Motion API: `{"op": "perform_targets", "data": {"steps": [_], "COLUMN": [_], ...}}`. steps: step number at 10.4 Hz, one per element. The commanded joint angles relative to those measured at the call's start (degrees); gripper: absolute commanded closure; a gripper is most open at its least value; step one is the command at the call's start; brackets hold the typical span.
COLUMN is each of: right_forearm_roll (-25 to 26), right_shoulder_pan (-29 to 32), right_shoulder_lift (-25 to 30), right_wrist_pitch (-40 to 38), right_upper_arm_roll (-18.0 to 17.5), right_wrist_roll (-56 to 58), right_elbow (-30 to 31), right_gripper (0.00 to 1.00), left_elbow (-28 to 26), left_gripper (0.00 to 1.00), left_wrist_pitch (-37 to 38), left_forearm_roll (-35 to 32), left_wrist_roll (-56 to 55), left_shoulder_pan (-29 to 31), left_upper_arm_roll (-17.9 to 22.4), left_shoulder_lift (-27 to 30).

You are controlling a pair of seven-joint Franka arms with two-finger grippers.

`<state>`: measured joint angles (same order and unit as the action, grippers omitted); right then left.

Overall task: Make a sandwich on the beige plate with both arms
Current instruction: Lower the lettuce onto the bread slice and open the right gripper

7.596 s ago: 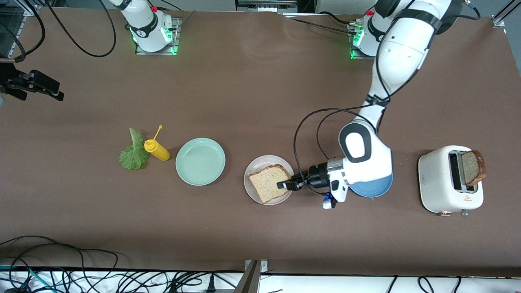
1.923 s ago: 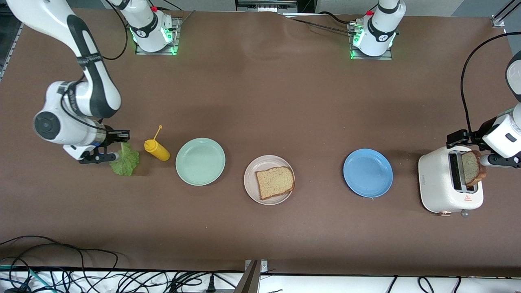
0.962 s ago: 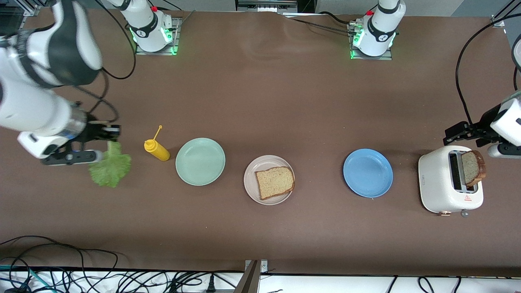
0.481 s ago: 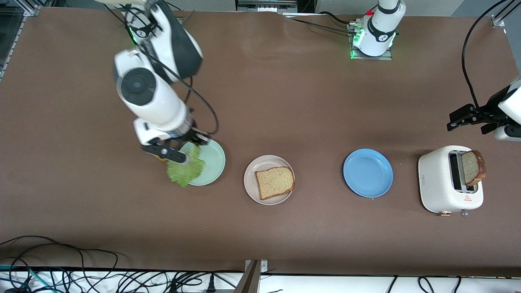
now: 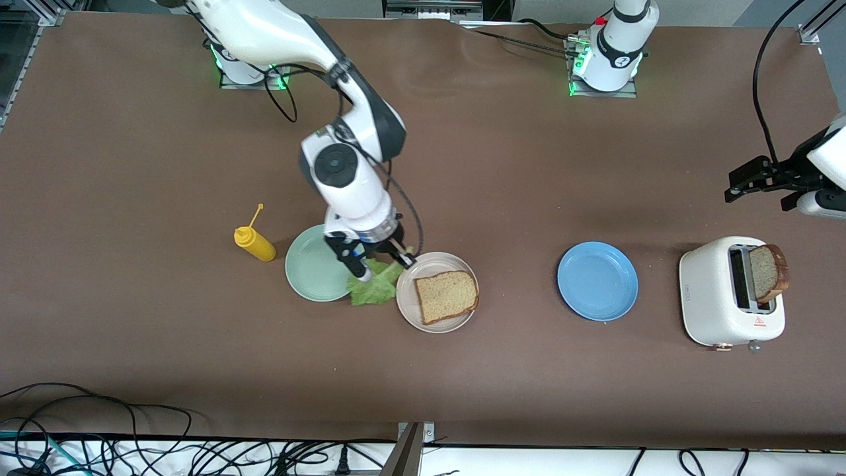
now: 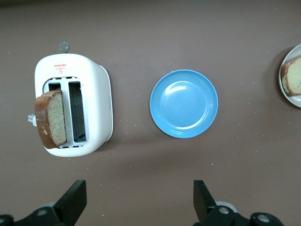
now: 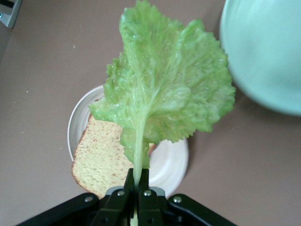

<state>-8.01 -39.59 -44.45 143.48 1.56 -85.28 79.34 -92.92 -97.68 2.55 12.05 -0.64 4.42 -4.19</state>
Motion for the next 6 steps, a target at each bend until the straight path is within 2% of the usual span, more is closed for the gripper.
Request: {"op": "perform_targets", "data": {"steps": [1, 6], "right_forearm_roll": [-0.69, -0.78], "right_shoulder_pan": [-2.77, -3.82], "right_shoulder_lift": [-6.86, -11.35], "right_wrist_pitch": [12.74, 26.49], "right_upper_arm_roll": [0.81, 0.81], "right_wrist_roll": [-6.73, -12.45], "right_elbow": [-2.18, -2.96], "right_gripper": [1.0, 1.0], "left_elbow": [-0.52, 0.54], "left_gripper": [0.0, 0.0], "left_wrist_pitch": [0.29, 0.29], "left_forearm_roll": [1.23, 1.23], "left_wrist_roll": [2.36, 2.28], "left_shoulder_pan": [0.29, 0.73], "left_upper_arm_roll": [0.15, 0.15], "left_shoulder_lift": [-1.07, -1.44]}}
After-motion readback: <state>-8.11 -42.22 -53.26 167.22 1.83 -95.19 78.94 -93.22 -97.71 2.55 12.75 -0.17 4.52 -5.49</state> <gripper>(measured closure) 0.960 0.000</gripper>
